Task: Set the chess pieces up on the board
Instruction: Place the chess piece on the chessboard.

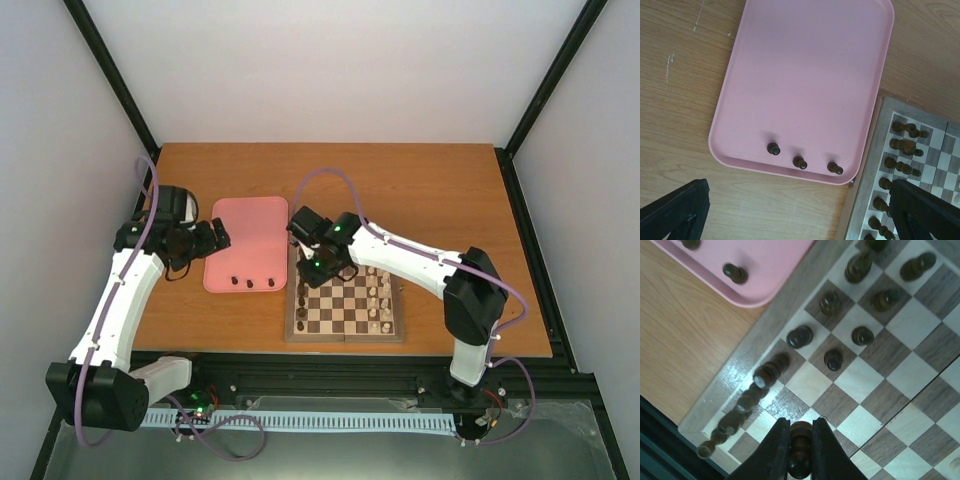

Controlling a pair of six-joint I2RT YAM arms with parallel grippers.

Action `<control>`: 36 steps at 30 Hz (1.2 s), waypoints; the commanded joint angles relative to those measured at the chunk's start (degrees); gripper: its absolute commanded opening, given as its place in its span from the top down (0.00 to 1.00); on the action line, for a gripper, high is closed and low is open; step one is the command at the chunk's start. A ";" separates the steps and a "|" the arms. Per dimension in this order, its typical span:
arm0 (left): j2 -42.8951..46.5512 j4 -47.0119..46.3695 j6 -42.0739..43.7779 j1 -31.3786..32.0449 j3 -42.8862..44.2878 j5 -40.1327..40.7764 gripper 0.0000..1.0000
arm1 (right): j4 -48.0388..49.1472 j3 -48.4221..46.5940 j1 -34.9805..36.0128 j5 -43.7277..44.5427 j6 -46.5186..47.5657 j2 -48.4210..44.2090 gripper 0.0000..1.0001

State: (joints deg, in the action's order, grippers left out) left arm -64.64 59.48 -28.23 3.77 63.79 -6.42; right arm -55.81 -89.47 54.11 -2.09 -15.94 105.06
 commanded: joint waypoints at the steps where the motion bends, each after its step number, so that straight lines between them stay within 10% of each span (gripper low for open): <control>1: -0.22 -1.46 0.39 -0.32 0.46 -0.71 0.00 | 4.04 3.60 -0.32 0.92 -2.58 -2.57 0.97; 36: -0.84 -1.20 0.72 -0.28 0.11 -0.10 0.00 | 7.82 7.03 0.47 -1.11 -1.46 4.76 0.97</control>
State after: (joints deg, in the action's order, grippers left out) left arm -65.17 59.05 -28.18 3.75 63.46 -6.66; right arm -48.97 -81.45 54.37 -3.86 -17.87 108.79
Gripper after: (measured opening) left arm 0.997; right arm 0.109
